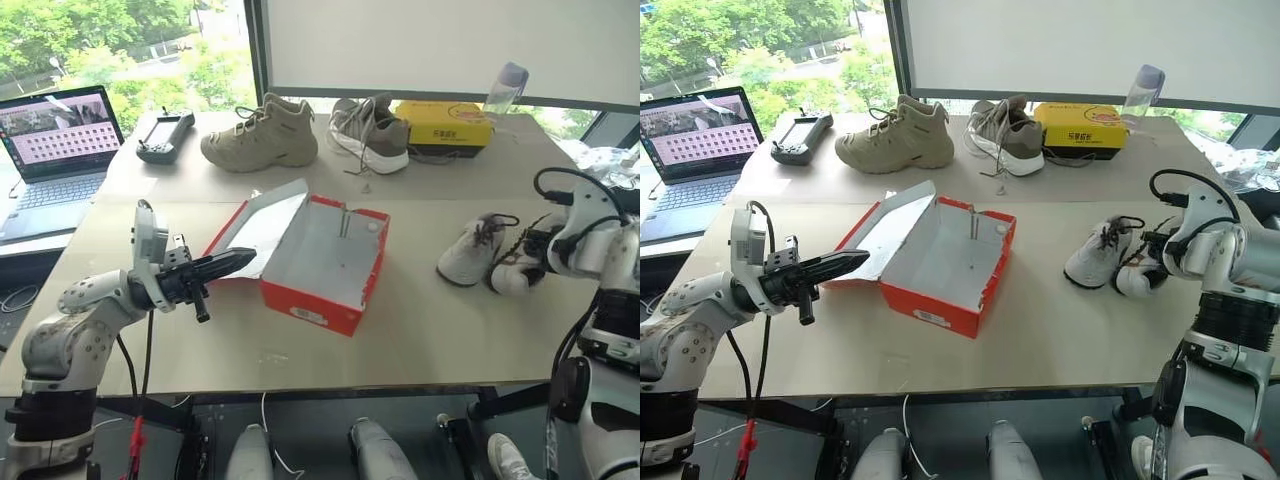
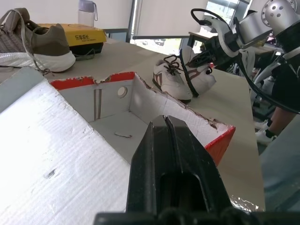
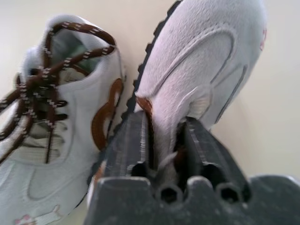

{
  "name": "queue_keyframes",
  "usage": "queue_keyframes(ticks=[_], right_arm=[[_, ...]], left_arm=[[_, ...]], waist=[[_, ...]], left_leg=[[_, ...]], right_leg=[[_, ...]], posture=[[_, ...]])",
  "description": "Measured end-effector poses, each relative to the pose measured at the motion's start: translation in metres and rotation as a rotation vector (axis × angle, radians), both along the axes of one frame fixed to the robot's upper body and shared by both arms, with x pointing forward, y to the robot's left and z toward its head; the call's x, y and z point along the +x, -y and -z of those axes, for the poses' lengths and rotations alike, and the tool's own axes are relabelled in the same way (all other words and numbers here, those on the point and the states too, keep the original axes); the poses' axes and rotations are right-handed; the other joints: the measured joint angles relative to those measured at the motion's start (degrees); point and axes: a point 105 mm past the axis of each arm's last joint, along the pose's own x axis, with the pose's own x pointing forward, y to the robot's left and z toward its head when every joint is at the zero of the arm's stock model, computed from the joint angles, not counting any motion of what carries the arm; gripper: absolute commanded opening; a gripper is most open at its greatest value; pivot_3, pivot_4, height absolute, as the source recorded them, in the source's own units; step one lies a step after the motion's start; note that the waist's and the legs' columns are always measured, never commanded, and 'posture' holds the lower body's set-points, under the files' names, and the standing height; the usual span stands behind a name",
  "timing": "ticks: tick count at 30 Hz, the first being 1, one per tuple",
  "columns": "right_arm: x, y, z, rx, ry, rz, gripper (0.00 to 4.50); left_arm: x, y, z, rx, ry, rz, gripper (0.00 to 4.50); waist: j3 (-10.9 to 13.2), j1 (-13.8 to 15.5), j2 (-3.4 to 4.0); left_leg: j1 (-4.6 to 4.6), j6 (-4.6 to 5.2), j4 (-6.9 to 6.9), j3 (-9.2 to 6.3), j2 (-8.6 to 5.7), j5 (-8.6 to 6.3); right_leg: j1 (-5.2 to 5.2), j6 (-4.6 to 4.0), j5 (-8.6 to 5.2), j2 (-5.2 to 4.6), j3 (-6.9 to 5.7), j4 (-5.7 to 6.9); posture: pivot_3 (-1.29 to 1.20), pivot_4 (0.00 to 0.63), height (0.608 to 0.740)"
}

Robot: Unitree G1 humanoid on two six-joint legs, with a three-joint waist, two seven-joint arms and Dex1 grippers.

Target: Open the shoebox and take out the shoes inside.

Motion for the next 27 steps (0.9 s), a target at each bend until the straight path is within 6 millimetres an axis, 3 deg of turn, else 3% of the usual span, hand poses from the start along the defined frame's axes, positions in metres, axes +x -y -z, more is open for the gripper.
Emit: queue_keyframes(ticks=[1, 5, 12, 16, 21, 27], right_arm=[[0.001, -0.001, 0.002, 0.009, 0.003, -0.002, 2.87], [0.005, -0.001, 0.011, 0.025, 0.0, 0.005, 2.87], [0.008, 0.005, 0.007, 0.047, 0.032, 0.029, 2.87], [0.013, 0.004, -0.017, 0.047, 0.092, 0.023, 2.87], [0.016, 0.0, -0.065, 0.04, 0.209, -0.001, 2.87], [0.013, -0.001, -0.082, 0.014, 0.258, -0.028, 2.87]], left_arm=[[0.0, 0.0, 0.0, 0.0, 0.0, 0.0, 0.0], [0.0, 0.0, 0.0, 0.0, 0.0, -0.002, 0.0], [0.0, 0.0, 0.0, -0.001, -0.001, -0.003, 0.0], [0.0, 0.0, 0.0, 0.0, -0.002, -0.002, 0.0], [0.001, 0.003, 0.003, 0.006, -0.009, 0.006, 0.0], [0.003, 0.003, 0.001, 0.01, -0.004, 0.002, 0.0]], waist=[[0.0, 0.0, 0.0], [0.0, -0.1, 0.0], [0.0, -0.1, 0.01], [0.1, -0.2, 0.09], [0.1, 0.0, 0.09], [0.1, 0.1, 0.1]], left_leg=[[0.02, 0.0, -0.01, 0.0, 0.0, 0.0], [0.02, 0.0, -0.05, 0.0, 0.0, 0.0], [0.02, 0.0, -0.01, 0.0, 0.0, 0.0], [0.01, 0.0, -0.05, 0.01, 0.0, 0.0], [-0.02, 0.0, -0.08, 0.0, 0.0, 0.0], [-0.05, 0.0, -0.05, 0.01, 0.0, 0.0]], right_leg=[[0.02, 0.0, 0.0, 0.0, 0.0, 0.0], [0.0, 0.0, 0.0, 0.0, 0.0, 0.0], [0.01, 0.01, 0.01, 0.0, 0.02, 0.0], [-0.04, 0.01, 0.01, 0.0, 0.02, 0.01], [-0.06, 0.01, 0.0, 0.0, 0.01, 0.0], [-0.08, 0.0, 0.0, 0.0, 0.02, 0.0]], posture=[[0.0, 0.15, 0.685], [0.0, 0.15, 0.685], [0.0, 0.15, 0.685], [0.0, 0.15, 0.685], [0.0, 0.15, 0.685], [0.0, 0.15, 0.685]])
